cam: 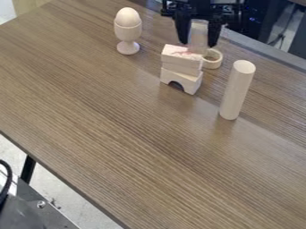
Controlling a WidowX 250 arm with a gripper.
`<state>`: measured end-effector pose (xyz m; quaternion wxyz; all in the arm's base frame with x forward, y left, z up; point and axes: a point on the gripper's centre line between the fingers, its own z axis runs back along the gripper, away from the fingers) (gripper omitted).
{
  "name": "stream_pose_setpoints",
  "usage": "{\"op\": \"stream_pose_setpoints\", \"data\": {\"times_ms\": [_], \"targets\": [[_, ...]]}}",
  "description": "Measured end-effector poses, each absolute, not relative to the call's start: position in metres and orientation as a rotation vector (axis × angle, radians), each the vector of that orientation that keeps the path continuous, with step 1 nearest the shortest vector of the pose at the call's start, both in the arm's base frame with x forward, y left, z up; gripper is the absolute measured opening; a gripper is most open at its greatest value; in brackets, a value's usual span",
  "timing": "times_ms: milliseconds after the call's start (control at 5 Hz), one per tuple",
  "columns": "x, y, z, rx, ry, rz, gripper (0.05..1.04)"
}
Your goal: Remove the white cube and put it on the white block rectangular
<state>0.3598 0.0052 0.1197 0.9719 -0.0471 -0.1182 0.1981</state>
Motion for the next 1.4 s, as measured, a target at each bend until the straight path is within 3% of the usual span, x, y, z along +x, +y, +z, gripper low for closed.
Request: {"op": "stream_pose_setpoints", "data": {"times_ms": [400, 1400], "targets": [[0.377, 0.024, 0.117, -0.11, -0.227, 0.462, 0.552], [0.375, 0.033, 0.111, -0.089, -0.196, 0.467, 0.552]]}}
